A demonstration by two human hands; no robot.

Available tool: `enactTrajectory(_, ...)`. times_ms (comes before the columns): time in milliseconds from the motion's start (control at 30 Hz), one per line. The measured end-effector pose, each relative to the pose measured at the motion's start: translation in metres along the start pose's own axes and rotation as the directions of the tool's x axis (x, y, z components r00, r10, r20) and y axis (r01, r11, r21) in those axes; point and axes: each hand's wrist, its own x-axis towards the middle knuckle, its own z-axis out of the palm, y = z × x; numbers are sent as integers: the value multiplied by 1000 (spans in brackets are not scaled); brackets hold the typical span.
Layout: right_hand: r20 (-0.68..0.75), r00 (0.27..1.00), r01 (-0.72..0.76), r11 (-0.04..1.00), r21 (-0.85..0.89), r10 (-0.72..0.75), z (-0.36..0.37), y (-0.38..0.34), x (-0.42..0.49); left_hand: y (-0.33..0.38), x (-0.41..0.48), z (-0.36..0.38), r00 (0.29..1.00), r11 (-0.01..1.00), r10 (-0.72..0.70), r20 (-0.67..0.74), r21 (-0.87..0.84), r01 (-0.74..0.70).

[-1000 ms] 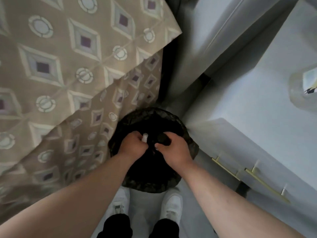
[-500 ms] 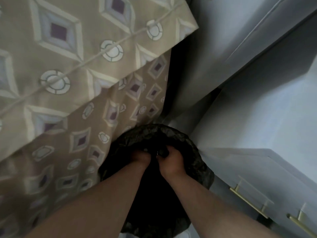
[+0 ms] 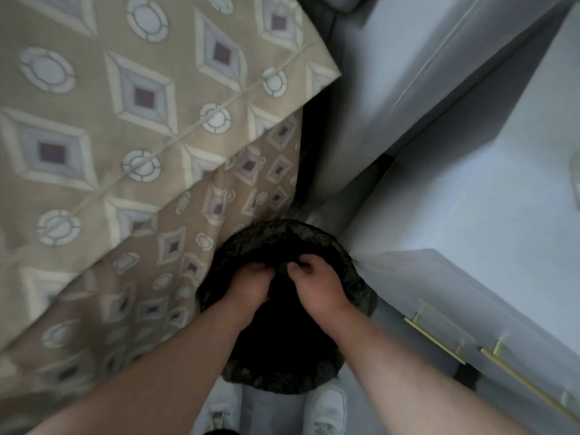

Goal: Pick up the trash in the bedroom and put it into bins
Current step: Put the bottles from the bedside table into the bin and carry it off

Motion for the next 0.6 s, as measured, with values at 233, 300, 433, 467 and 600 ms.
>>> enactTrajectory(233,126,989,70,997,42,-75,-70,-63,-84,75,-123,-32,967,965,254,10,65,-254)
enactTrajectory(300,90,993,81,997,18,-83,-91,-75,-110,105,-161,-36,938,936,348,-8,66,-347)
enactTrajectory(433,-20,993,117,990,80,-116,-141,-94,-160,167,-230,-28,825,825,564,-25,64,-562)
enactTrajectory(467,-61,991,127,986,109,-121,-157,-99,-171,183,-248,-20,803,802,596,3,46,-595)
enactTrajectory(600,-200,964,219,954,205,-178,-230,-108,-212,229,-313,23,727,734,665,169,32,-679)
